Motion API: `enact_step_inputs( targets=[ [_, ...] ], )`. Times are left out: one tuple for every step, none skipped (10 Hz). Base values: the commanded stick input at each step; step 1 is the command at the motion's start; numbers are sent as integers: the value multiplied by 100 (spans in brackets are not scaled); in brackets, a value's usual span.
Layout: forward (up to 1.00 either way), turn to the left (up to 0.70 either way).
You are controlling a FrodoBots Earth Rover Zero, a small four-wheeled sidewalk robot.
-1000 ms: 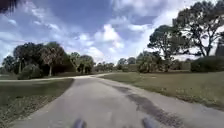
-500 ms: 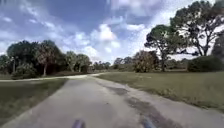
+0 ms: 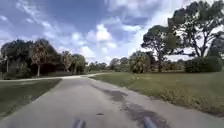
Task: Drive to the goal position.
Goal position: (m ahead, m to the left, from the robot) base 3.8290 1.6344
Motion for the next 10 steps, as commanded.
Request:
enact_step_inputs(
  targets=[
    [69, 34],
    [69, 34],
    [69, 34],
    [69, 34],
    [69, 34],
    [69, 34],
    [69, 34],
    [69, 34],
    [69, 34],
    [69, 34]
  ],
)
